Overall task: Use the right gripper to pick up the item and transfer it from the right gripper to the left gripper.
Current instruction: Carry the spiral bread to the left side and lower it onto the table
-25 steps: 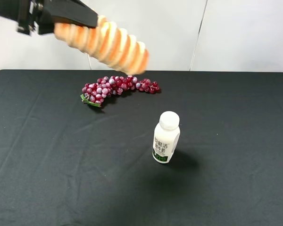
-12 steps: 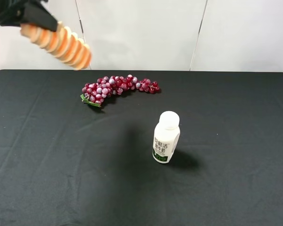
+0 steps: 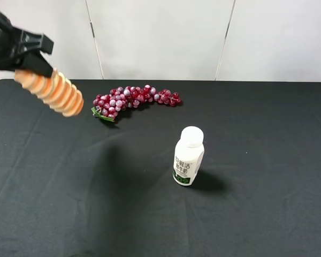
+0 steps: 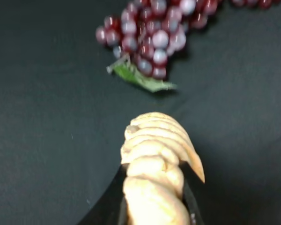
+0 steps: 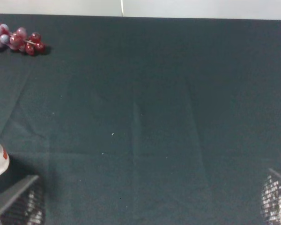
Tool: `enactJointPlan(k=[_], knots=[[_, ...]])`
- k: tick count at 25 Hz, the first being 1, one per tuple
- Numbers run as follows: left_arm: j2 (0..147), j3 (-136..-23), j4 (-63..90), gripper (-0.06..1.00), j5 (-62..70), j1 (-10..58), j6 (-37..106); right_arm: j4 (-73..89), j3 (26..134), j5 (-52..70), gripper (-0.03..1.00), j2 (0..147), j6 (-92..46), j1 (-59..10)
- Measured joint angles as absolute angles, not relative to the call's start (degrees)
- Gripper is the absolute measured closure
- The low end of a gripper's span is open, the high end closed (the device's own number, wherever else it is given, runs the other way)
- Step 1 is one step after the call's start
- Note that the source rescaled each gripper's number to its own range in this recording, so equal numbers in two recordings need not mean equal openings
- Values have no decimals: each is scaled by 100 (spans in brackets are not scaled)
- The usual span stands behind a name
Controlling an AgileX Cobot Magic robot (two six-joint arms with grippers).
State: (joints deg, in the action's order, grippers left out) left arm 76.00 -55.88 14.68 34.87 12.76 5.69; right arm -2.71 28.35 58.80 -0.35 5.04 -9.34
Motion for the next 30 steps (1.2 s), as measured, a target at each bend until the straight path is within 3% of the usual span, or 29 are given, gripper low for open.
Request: enactJointPlan(k=[11, 19, 30], knots=[[8954, -5579, 4320, 94, 4171, 621, 3190, -266, 2835, 5880, -3, -35, 504, -934], [9659, -5579, 4691, 94, 4496, 58, 3803, -266, 2835, 5880, -3, -35, 504, -934], [10213, -5579, 4929, 94, 4628, 17, 4170, -266, 2835, 5880, -3, -35, 504, -934]])
